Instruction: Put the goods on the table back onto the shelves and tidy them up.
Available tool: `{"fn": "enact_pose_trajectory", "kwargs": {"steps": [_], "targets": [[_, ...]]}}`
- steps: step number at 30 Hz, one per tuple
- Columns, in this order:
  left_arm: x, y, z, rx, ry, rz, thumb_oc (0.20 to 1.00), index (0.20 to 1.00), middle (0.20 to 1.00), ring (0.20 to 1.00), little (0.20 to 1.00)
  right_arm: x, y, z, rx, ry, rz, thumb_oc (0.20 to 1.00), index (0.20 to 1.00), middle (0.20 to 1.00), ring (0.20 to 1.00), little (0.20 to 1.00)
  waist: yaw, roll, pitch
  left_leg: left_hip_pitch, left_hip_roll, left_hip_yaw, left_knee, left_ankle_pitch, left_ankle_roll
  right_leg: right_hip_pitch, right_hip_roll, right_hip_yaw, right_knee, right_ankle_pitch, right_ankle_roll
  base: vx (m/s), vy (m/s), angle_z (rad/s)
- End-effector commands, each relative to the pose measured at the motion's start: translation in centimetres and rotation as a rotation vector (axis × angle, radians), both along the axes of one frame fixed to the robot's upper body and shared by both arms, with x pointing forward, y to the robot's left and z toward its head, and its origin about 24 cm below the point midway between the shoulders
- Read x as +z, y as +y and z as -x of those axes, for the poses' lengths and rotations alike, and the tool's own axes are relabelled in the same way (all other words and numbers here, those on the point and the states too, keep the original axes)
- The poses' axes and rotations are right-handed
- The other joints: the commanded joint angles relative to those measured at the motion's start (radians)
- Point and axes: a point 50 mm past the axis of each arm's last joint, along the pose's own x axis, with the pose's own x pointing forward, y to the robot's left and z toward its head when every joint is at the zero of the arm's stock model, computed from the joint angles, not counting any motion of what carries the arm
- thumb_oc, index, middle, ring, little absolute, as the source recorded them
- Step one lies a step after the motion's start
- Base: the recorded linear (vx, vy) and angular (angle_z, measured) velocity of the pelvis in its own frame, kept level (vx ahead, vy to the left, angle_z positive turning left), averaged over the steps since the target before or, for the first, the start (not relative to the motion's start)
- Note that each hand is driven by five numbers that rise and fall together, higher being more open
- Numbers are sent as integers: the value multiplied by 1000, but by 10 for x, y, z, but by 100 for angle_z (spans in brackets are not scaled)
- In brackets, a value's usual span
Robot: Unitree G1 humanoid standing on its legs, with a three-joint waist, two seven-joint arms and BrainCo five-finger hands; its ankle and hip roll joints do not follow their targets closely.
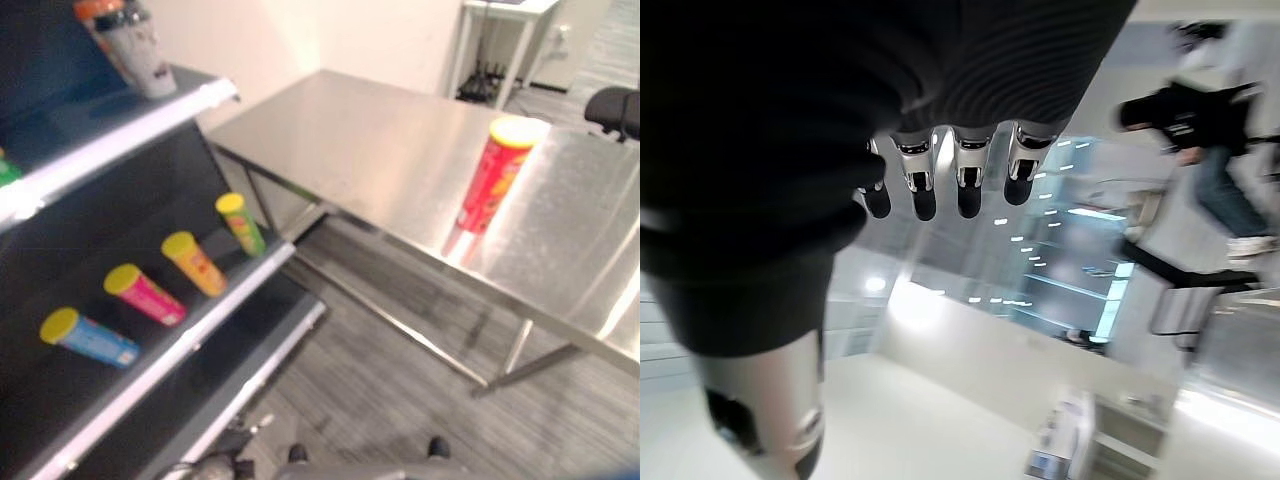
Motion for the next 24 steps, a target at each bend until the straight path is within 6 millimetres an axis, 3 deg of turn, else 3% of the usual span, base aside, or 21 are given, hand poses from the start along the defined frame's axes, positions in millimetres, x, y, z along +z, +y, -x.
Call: {"fn": "enact_pose_trajectory", "kwargs": {"steps": [1,3,5,6,8,10,11,12,15,19,24], "targets": [[20,56,-18,-32,-52,-147,1000,1000,1000,1000,1000,34,20,-8,187,-129,43,1000,1000,1000,1000,1000,33,-119,-18,88,-16,1,-16,-149,-11,-57,-5,-8,8,-1,-12,147,-319,4],[21,55,-19,-32,-61,-134,1000,1000,1000,1000,1000,30,25,-16,244,-97,22,1000,1000,1000,1000,1000,37,-114,-11,76,24,1,46,-143,-28,-34,28,-15,8,-40,-42,80,-241,3],[22,54,-21,-36,-72,-127,1000,1000,1000,1000,1000,31,30,-26,303,-97,1,1000,1000,1000,1000,1000,53,-115,16,21,44,-29,206,-112,-41,-4,56,-13,7,-65,-77,9,-205,4],[23,52,-24,-45,-80,-125,1000,1000,1000,1000,1000,32,32,-30,319,-100,-10,1000,1000,1000,1000,1000,59,-123,30,-17,38,-42,258,-89,-37,3,55,-18,5,-73,-86,-40,-160,7],[24,51,-28,-44,-90,-122,1000,1000,1000,1000,1000,33,31,-35,320,-99,-19,1000,1000,1000,1000,1000,59,-131,43,-59,29,-54,301,-92,-30,10,49,-29,5,-85,-91,-31,-65,6],[24,44,-35,-80,-102,-106,1000,1000,1000,1000,1000,34,27,-37,312,-98,-38,1000,1000,1000,1000,1000,74,-141,49,-143,-31,-32,213,-112,-5,30,38,-47,5,-101,-79,41,9,39],[24,43,-35,-81,-102,-105,1000,1000,1000,1000,1000,34,26,-37,311,-98,-38,1000,1000,1000,1000,1000,73,-144,45,-142,-36,-31,202,-106,-3,26,34,-48,5,-101,-77,136,115,80],[20,37,-31,-115,-83,-92,1000,1000,1000,1000,1000,35,25,-40,303,-95,-34,1000,1000,1000,1000,1000,76,-117,31,-108,-46,-19,120,-106,9,33,44,-42,9,-113,-73,109,128,74],[19,36,-30,-124,-72,-92,1000,1000,1000,1000,1000,34,23,-39,291,-106,-52,1000,1000,1000,1000,1000,64,-113,20,-118,-58,-16,101,-85,10,26,26,-50,12,-97,-69,75,99,-6],[15,42,-19,-113,-23,-107,1000,1000,1000,1000,1000,32,24,-40,284,-78,-39,1000,1000,1000,1000,1000,64,-102,-7,-40,-83,22,-9,-75,20,29,0,-48,12,-81,-52,128,133,0],[13,45,-11,-92,0,-111,1000,1000,1000,1000,1000,33,28,-46,299,-47,-9,1000,1000,1000,1000,1000,73,-105,-11,-9,-92,40,-18,-92,28,37,-20,-47,12,-67,-35,55,59,-14]]}}
